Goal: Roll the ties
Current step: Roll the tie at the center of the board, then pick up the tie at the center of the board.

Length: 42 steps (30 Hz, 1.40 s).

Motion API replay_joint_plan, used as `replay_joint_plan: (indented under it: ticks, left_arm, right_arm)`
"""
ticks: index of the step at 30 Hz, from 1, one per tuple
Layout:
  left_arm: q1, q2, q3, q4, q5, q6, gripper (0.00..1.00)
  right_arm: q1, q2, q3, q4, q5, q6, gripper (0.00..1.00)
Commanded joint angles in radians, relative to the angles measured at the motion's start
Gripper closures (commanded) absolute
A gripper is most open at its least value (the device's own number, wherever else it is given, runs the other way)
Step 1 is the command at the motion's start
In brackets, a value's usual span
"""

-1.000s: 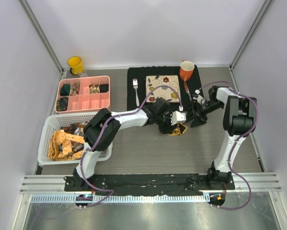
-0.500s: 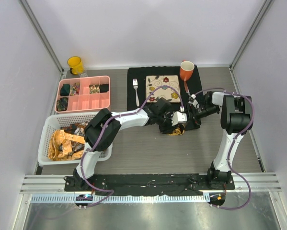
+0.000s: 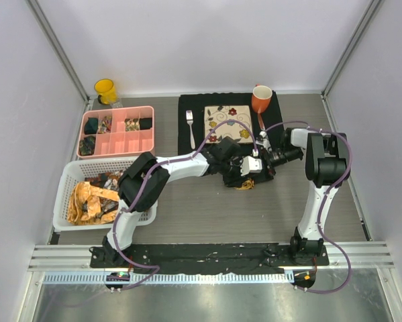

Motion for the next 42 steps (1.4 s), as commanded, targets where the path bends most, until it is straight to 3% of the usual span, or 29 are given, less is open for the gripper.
replay_joint_plan:
  ticks: [1, 11, 14, 15, 17, 18, 20, 21, 27, 33, 34, 38, 40, 42]
  left_arm:
    - [0.001, 0.072, -0.017, -0.138, -0.068, 0.02, 0.78]
    - [0.001, 0.07, -0.017, -0.137, -0.064, 0.017, 0.74]
    - [-0.001, 0.06, -0.029, -0.126, -0.061, 0.019, 0.61]
    - [0.001, 0.055, -0.035, -0.118, -0.058, 0.019, 0.52]
    - [0.009, 0.023, -0.056, -0.08, -0.054, 0.006, 0.42]
    - [0.013, 0.005, -0.066, -0.036, -0.049, -0.007, 0.28]
    - [0.031, -0.047, -0.093, 0.018, -0.035, -0.063, 0.15]
    - [0.038, -0.066, -0.105, 0.079, -0.034, -0.083, 0.0]
    - [0.064, -0.227, -0.288, 0.314, -0.034, -0.132, 0.0]
    - [0.062, -0.354, -0.498, 0.587, -0.129, -0.142, 0.0]
    - [0.061, -0.351, -0.507, 0.599, -0.161, -0.167, 0.0]
    - [0.059, -0.276, -0.298, 0.187, -0.039, -0.066, 0.0]
    - [0.059, -0.262, -0.297, 0.214, -0.022, -0.095, 0.01]
    - [0.056, -0.265, -0.345, 0.348, 0.015, -0.1, 0.0]
  right_arm:
    - [0.025, -0.003, 0.054, -0.044, -0.025, -0.053, 0.29]
    - [0.025, -0.004, 0.048, 0.083, 0.134, 0.081, 0.69]
    - [0.023, -0.005, 0.046, 0.088, 0.154, 0.084, 0.92]
    - [0.023, -0.004, 0.044, 0.09, 0.151, 0.081, 0.99]
    - [0.023, -0.004, 0.035, 0.093, 0.142, 0.081, 0.99]
    - [0.023, -0.004, 0.031, 0.093, 0.139, 0.075, 0.99]
    - [0.023, -0.018, 0.014, 0.093, 0.131, 0.06, 0.99]
    - [0.023, -0.026, 0.006, 0.093, 0.125, 0.05, 0.99]
    - [0.025, -0.083, -0.038, 0.093, 0.087, 0.003, 0.99]
    - [0.025, -0.121, -0.049, 0.111, 0.087, -0.008, 0.99]
    - [0.025, -0.127, -0.049, 0.116, 0.088, -0.003, 0.99]
    - [0.069, -0.155, -0.061, 0.143, 0.088, 0.02, 0.99]
    - [0.078, -0.166, -0.066, 0.159, 0.082, 0.033, 0.99]
    - [0.083, -0.179, -0.067, 0.172, 0.079, 0.058, 0.99]
